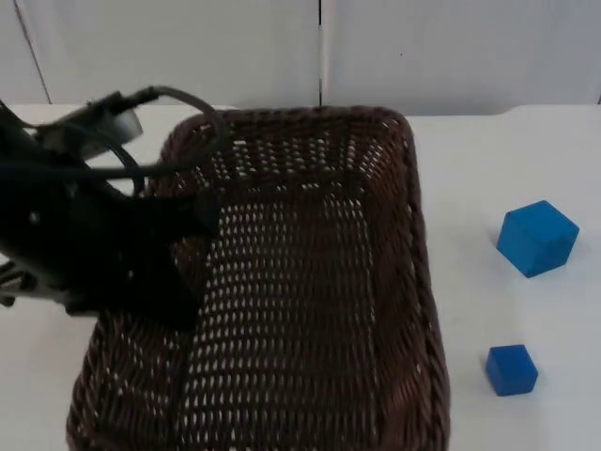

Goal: Pick up the basket with the left hand and place the largest block into the basket with the right hand.

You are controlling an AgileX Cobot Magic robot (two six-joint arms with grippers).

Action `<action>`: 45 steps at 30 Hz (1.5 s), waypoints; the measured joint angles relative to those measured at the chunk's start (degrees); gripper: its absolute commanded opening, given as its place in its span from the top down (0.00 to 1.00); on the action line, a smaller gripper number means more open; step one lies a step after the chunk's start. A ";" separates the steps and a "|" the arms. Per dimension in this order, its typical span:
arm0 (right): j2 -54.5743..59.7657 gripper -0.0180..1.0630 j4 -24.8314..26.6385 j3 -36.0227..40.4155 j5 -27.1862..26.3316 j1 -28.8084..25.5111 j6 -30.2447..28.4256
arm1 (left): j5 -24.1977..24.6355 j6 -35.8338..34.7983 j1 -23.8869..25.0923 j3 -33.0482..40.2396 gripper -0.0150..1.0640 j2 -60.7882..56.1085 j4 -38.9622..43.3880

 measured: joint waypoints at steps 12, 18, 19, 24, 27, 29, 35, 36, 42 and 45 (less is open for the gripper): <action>0.00 0.01 0.00 0.00 0.00 0.00 0.00 | -4.14 0.46 -5.19 0.40 0.99 -0.13 -0.35; 0.00 0.01 0.00 0.00 0.00 0.00 0.00 | -5.10 0.55 -5.19 0.40 0.99 -0.13 -1.62; 0.00 0.01 0.00 0.00 0.00 0.00 0.00 | -5.28 0.55 -5.19 0.40 0.99 -0.13 -1.88; 0.00 0.01 0.00 0.00 0.00 0.00 0.00 | -5.31 0.55 -5.19 0.40 0.99 -0.13 -2.76; 0.00 0.01 0.00 0.00 0.00 0.00 0.00 | -5.31 0.55 -5.19 0.40 0.99 -0.13 -4.40; 0.00 0.01 0.00 0.00 0.00 0.00 0.00 | -5.31 0.25 -5.19 0.40 0.99 -0.13 -4.51; 0.00 0.01 0.00 0.00 0.00 0.00 0.00 | -4.57 -0.76 -5.19 0.40 0.99 -0.13 -4.75; 0.00 0.01 0.00 0.00 0.00 0.00 0.00 | -4.10 -1.91 -5.19 0.40 0.99 -0.13 -4.19; 0.00 0.01 0.00 0.00 0.00 0.00 0.00 | -3.15 -9.48 -5.19 0.62 0.99 0.36 2.83; 0.00 0.01 0.00 0.00 0.00 0.00 0.00 | -3.15 -10.57 -5.19 0.62 0.99 0.74 3.93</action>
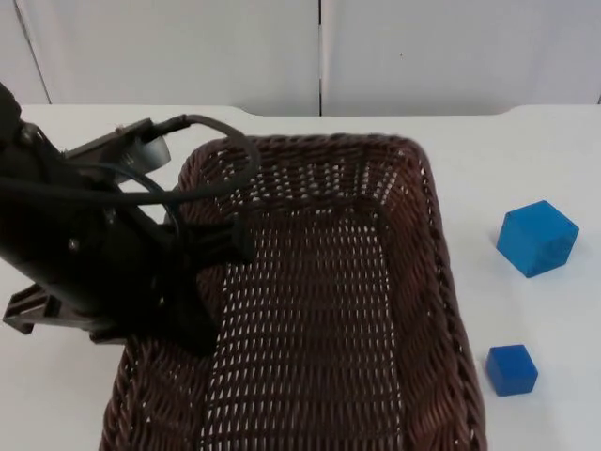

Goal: Pick up the basket with the left hand and place the largest block into the basket with the right hand.

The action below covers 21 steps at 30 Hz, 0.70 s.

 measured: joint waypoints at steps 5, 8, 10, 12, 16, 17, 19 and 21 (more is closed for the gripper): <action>0.00 0.01 0.46 -1.42 -1.22 0.00 0.00 | 0.00 -0.48 0.00 0.00 0.99 0.39 0.38; 3.16 0.01 2.72 -3.49 -3.21 0.00 0.00 | -0.12 -0.48 0.00 0.00 0.99 0.39 0.47; 5.06 0.01 3.45 -4.09 -3.77 0.00 0.00 | -0.24 -0.56 0.00 0.00 0.99 0.39 0.49; 10.18 0.01 4.77 -5.52 -5.40 0.00 -0.04 | -0.46 -0.56 0.00 0.00 0.99 0.39 0.60; 17.25 0.01 5.44 -7.34 -7.42 0.00 -0.52 | -0.46 -0.56 0.00 0.00 0.99 0.39 0.60; 19.22 0.01 5.56 -8.00 -7.99 0.00 -0.52 | -0.46 -0.56 0.00 0.00 0.99 0.39 0.60; 23.93 0.01 5.64 -9.37 -8.92 0.00 -0.71 | -0.46 -0.56 0.00 0.00 0.99 0.39 0.60; 25.92 0.01 5.93 -10.35 -9.02 0.00 -0.71 | -0.46 -0.56 0.00 0.00 0.99 0.39 0.60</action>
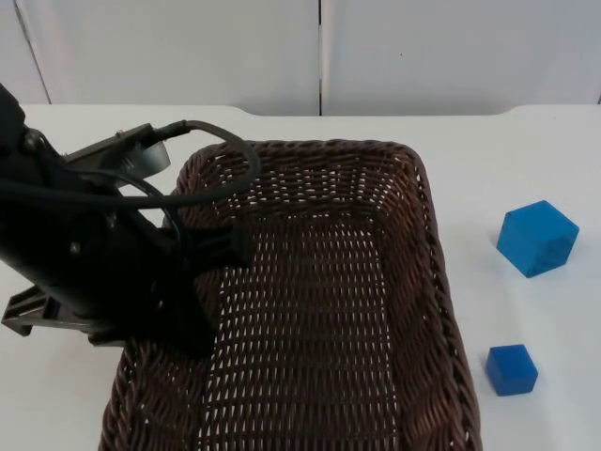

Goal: Pick up the basket with the left hand and place the largest block into the basket with the right hand.

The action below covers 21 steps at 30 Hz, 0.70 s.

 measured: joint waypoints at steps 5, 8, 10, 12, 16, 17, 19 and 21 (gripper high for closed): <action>9.06 0.01 0.22 -4.24 -0.47 0.00 -1.23 | 0.00 0.00 0.00 0.00 0.99 0.00 0.00; 15.85 0.01 0.22 -8.26 -0.83 0.00 -1.62 | 0.00 0.00 0.00 0.00 0.99 0.00 0.00; 18.26 0.01 0.22 -9.55 -0.83 0.00 -1.77 | 0.00 0.00 0.00 0.00 0.99 0.00 0.00; 22.18 0.01 0.22 -11.94 -0.92 0.00 -2.50 | 0.00 0.00 0.00 0.00 0.99 0.00 0.00; 28.56 0.01 0.22 -15.50 -0.92 0.00 -3.46 | 0.00 0.00 0.00 0.00 0.99 0.00 0.00; 30.41 0.01 0.22 -16.42 -0.92 0.00 -3.71 | 0.00 0.00 0.00 0.00 0.99 0.00 0.00; 34.04 0.01 0.22 -18.02 -0.92 0.00 -3.87 | 0.00 0.00 0.00 0.00 0.99 0.00 0.00; 37.50 0.01 0.22 -19.92 -0.92 0.00 -4.22 | 0.00 0.00 0.00 0.00 0.99 0.00 0.00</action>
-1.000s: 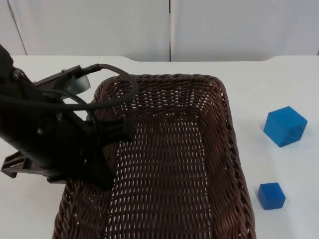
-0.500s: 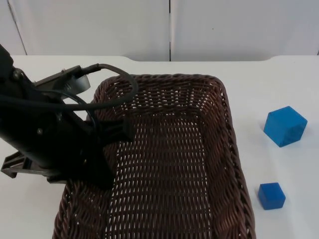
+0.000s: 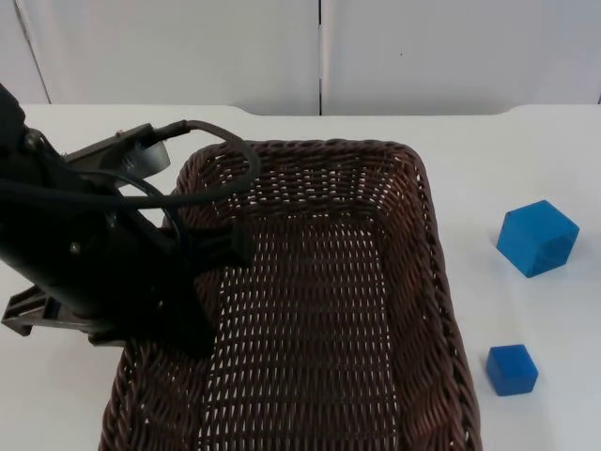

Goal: Pick up the basket with the left hand and place the largest block into the basket with the right hand.

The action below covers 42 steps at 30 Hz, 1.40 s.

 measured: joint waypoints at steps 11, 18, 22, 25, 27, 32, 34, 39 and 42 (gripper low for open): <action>16.46 0.01 0.00 -8.98 0.71 0.00 -1.96 | -0.23 0.00 0.00 0.00 0.99 0.00 0.40; 22.90 0.01 -1.03 -10.16 -0.60 0.59 -2.88 | -0.23 0.00 0.00 0.00 0.99 0.00 1.04; 26.75 0.01 -2.74 -10.16 -2.31 3.30 -3.10 | -0.34 0.00 0.00 0.00 0.99 0.00 1.04; 30.57 0.01 -4.39 -10.16 -5.63 6.92 -3.08 | -0.34 0.00 0.00 0.00 0.99 0.00 1.04; 31.40 0.01 -5.05 -10.16 -6.78 7.71 -2.94 | -0.34 0.00 0.00 0.00 0.99 0.00 1.04; 35.01 0.01 -11.01 -10.16 -10.90 10.35 1.18 | -0.34 0.00 0.00 0.00 0.99 0.00 1.17; 36.76 0.01 -13.22 -10.16 -12.26 10.69 3.66 | -0.34 0.00 0.00 0.00 0.99 0.00 1.28; 40.60 0.01 -14.79 -10.16 -16.09 10.69 5.58 | -0.34 0.00 0.00 0.00 0.99 0.00 1.28; 42.84 0.01 -14.88 -10.16 -18.31 10.69 6.43 | -0.34 0.00 0.00 0.00 0.99 0.00 1.28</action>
